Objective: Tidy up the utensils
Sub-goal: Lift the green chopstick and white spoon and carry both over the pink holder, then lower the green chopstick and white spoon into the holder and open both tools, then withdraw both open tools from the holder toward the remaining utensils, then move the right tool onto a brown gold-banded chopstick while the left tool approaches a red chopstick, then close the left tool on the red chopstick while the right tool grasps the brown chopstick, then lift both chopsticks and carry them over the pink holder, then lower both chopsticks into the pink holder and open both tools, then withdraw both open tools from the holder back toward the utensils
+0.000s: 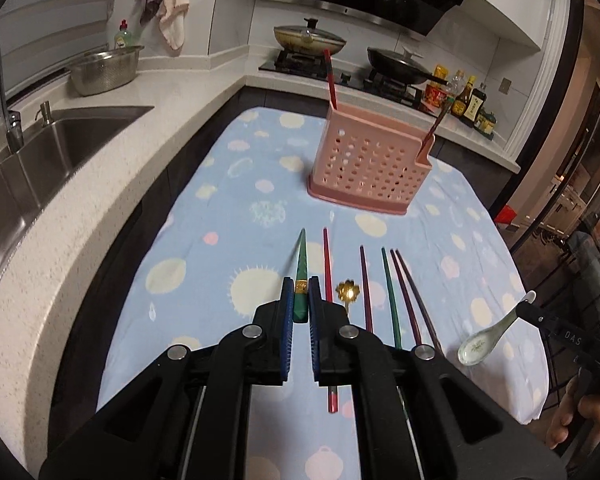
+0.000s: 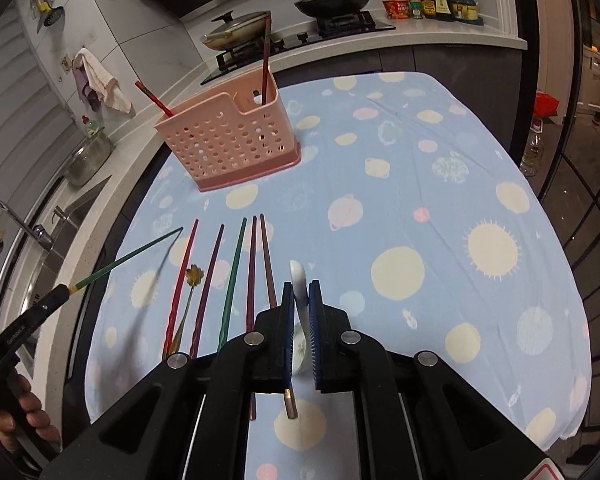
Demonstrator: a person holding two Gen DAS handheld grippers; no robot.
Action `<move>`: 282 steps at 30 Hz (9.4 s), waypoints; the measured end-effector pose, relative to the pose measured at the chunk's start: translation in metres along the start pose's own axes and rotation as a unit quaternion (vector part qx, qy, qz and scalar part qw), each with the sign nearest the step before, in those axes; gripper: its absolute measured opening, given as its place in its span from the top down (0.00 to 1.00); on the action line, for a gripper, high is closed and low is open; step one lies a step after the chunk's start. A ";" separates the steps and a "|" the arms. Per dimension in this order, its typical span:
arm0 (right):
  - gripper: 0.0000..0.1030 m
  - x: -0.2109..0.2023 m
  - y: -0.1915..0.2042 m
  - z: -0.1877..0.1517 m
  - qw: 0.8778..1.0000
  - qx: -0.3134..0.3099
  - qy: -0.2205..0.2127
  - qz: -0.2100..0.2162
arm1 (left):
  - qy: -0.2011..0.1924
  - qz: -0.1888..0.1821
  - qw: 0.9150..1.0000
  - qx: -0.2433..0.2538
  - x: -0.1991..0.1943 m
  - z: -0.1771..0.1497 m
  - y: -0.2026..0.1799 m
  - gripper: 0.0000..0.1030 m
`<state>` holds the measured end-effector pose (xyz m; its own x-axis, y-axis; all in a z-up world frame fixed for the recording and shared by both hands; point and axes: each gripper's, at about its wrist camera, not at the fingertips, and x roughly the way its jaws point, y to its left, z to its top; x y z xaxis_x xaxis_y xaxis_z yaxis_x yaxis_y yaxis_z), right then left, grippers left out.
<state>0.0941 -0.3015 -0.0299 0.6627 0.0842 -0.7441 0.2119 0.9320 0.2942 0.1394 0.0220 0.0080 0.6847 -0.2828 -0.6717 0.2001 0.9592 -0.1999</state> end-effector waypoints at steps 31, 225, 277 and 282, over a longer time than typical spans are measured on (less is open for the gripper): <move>0.93 0.038 0.051 0.205 0.993 -0.032 -0.109 0.042 | -0.230 -0.045 0.971 0.041 -0.011 0.260 -0.069 0.93; 0.93 -0.068 0.064 0.135 0.982 -0.064 -0.159 0.074 | -0.172 -0.034 0.984 0.040 -0.040 0.151 -0.059 0.93; 0.70 0.063 0.106 0.261 0.983 -0.079 -0.164 0.029 | -0.148 -0.005 0.988 0.043 0.100 0.247 -0.078 0.59; 0.70 0.058 0.105 0.254 0.983 -0.081 -0.162 0.030 | -0.144 -0.005 0.989 0.042 0.098 0.243 -0.076 0.59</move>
<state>0.3375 -0.2881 0.1106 0.8698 0.0489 -0.4910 0.0657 0.9747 0.2136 0.3617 -0.0779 0.1305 0.8511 -0.2911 -0.4369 0.2570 0.9567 -0.1368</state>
